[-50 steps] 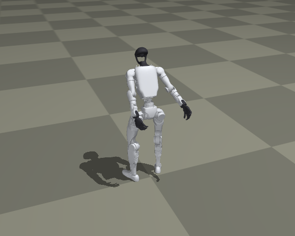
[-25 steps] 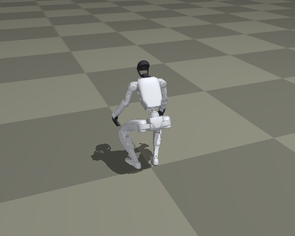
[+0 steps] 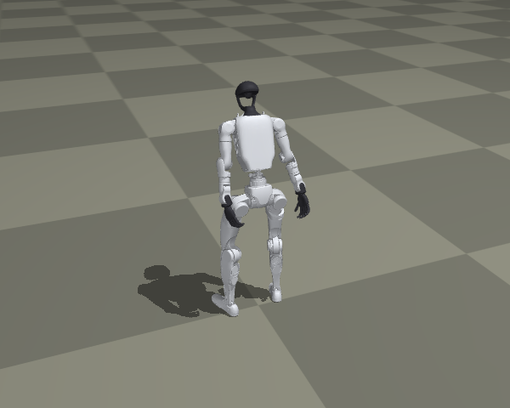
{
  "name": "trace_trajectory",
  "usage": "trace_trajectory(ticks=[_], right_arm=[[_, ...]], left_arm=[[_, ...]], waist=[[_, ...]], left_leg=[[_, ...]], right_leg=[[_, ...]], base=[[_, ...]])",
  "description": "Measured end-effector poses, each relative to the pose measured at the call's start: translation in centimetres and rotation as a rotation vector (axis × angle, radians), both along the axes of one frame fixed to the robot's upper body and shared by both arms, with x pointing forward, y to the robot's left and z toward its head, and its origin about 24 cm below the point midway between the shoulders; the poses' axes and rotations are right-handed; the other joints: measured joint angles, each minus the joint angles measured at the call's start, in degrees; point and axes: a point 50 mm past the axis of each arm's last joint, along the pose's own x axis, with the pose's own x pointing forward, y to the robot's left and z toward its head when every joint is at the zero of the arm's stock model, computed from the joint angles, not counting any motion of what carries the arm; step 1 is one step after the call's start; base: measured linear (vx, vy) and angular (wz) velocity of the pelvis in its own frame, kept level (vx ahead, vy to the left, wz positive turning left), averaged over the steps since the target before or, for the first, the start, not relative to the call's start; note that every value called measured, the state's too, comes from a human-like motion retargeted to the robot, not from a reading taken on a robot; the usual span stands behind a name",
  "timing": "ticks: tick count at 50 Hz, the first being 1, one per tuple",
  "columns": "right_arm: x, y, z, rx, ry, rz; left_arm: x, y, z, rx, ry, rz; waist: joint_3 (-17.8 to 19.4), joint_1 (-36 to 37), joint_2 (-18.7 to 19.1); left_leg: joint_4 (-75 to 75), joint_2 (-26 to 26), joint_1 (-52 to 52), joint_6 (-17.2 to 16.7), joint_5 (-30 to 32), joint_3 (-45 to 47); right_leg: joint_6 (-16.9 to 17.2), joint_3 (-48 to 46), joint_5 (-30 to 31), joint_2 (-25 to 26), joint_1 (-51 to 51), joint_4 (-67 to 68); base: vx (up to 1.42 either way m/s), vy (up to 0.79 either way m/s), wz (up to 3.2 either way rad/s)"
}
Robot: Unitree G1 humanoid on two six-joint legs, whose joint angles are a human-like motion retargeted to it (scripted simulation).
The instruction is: In place motions
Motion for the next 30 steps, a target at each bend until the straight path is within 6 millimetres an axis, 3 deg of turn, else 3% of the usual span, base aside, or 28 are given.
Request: trace_trajectory(ticks=[3,5,8,10,12,15,17,20,24,27,30], right_arm=[[-8.7,0.3,0.1,-0.013,0.21,-0.142],[-12.7,0.0,0.9,-0.035,0.296,-0.26],[-14.1,0.7,1.0,-0.034,0.262,-0.452],[-13.1,1.2,0.5,-0.033,0.196,-0.494],[-10.3,1.5,-0.2,-0.009,0.09,-0.443],[-5.3,1.6,-0.8,0.04,-0.017,-0.285],[-0.6,2.0,-0.8,0.081,-0.099,-0.15],[7.3,2.9,0.4,0.107,-0.28,0.045],[17.2,3.9,4.5,0.099,-0.521,0.238],[22.9,4.7,8.5,0.093,-0.655,0.349],[27.7,6.1,12.9,0.117,-0.801,0.415]], left_arm=[[-7.0,-2.5,0.2,-0.047,0.23,0.114],[-10.1,-4.8,0.8,-0.107,0.358,0.203],[-10.9,-6.1,1.2,-0.191,0.401,0.31],[-10.2,-6.2,1.0,-0.21,0.359,0.382],[-8.1,-5.3,0.6,-0.179,0.272,0.424],[-4.5,-3.5,0.1,-0.128,0.164,0.38],[-0.8,-2.2,0.1,-0.098,0.063,0.306],[6.3,0.4,0.9,-0.009,-0.162,0.192],[15.7,4.0,4.6,0.072,-0.438,0.037],[21.3,5.3,8.4,0.088,-0.619,-0.07],[25.9,7.2,12.9,0.145,-0.759,-0.152]], waist=[[-3.9,-3.8,0.8],[-7.4,-5.0,1.9],[-9.1,-2.5,1.8],[-7.4,-2.1,1.0],[-5.2,-1.5,-0.1],[-5.5,-1.8,-0.2],[-6.0,-1.6,0.2],[-3.3,0.2,-0.2],[-3.3,1.8,0.0],[-6.2,2.2,1.7],[-4.4,3.3,0.7]], left_leg=[[-8.3,-2.6,6.4,0.4,2.9,-0.6],[-11.3,-3.6,8.5,-0.5,3.3,2.5],[-10.1,-3.9,7.6,-0.1,2.9,1.3],[-8.7,-3.6,8.7,0.4,2.6,1.5],[-7.4,-3.5,10.0,0.8,1.5,2.8],[-2.8,-2.4,6.8,0.8,-0.9,2.6],[4.2,-0.6,0.7,0.8,-3.6,1.6],[17.7,1.5,-8.0,-0.5,-8.5,-2.5],[38.7,5.1,-22.7,-1.0,-16.5,-4.9],[53.4,7.3,-35.8,0.4,-21.7,-7.4],[65.1,9.2,-43.2,1.6,-25.4,-8.0]], right_leg=[[0.5,-2.0,1.7,1.5,6.9,-6.4],[1.3,-5.4,1.0,0.9,8.2,-7.3],[1.3,-4.7,0.4,-0.6,6.3,-4.6],[1.0,-4.9,0.2,-0.7,7.5,-3.7],[0.8,-5.4,-0.5,-1.0,8.2,-2.4],[1.0,-3.9,-2.6,-2.2,4.3,2.5],[0.4,-2.8,-5.7,-3.1,-1.9,9.7],[0.7,2.1,-10.4,-3.1,-9.5,20.1],[0.4,3.9,-16.3,-3.7,-22.5,36.4],[0.2,5.8,-20.4,-3.2,-34.4,48.7],[-0.4,8.0,-23.3,-2.5,-42.1,59.0]], base=[[0.54,0.06,0.76],[0.46,0.19,0.46],[0.16,0.06,-0.1],[-0.02,-0.04,-0.37],[-0.06,-0.03,-0.56],[-0.1,0.04,-0.15],[-0.25,0.06,-0.03],[-0.42,-0.01,-0.3],[-0.26,-0.03,-0.14],[-0.12,0.12,-0.06],[-0.16,-0.03,-0.4]])
